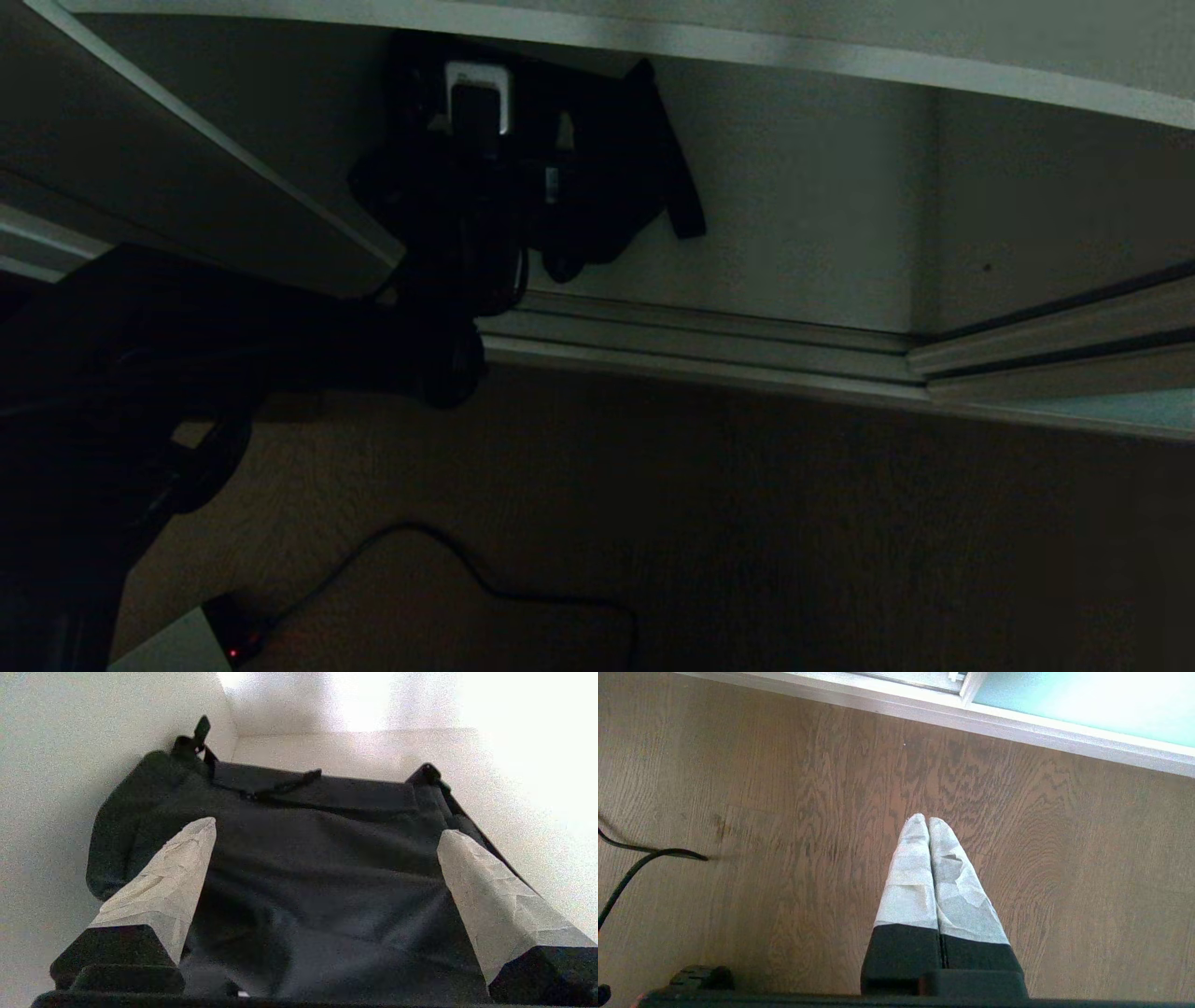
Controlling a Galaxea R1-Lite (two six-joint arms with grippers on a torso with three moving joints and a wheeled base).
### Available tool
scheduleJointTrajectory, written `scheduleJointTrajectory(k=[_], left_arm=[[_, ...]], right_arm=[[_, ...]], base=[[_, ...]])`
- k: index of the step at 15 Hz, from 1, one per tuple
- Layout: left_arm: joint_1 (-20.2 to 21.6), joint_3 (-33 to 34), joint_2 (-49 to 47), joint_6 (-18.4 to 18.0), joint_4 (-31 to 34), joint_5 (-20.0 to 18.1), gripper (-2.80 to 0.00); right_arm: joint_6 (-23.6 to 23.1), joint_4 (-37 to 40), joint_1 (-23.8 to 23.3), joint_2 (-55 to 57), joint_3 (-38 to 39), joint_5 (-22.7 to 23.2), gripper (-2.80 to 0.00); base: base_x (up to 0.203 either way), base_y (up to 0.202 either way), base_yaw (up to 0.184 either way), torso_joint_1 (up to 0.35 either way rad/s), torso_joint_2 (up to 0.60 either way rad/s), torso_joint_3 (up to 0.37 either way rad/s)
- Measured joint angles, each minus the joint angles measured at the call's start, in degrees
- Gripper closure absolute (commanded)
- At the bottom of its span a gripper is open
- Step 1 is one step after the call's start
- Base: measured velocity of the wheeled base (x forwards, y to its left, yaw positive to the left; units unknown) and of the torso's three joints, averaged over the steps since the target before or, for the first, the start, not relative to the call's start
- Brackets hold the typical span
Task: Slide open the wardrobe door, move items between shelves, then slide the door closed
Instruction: Place the bag on the lower shelf
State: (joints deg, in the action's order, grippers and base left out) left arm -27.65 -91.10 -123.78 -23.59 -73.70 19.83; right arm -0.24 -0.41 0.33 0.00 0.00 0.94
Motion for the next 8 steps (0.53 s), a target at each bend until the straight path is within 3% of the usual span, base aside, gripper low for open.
scheduleJointTrajectory(k=[8], left_arm=[[-0.65, 3.40, 1.73, -0.07, -0.36, 0.32, -2.80]], right_arm=[[0.00, 0.00, 0.00, 0.00, 0.00, 0.00, 0.00]], base=[[0.000, 0.000, 0.000, 0.000, 0.00, 0.000]])
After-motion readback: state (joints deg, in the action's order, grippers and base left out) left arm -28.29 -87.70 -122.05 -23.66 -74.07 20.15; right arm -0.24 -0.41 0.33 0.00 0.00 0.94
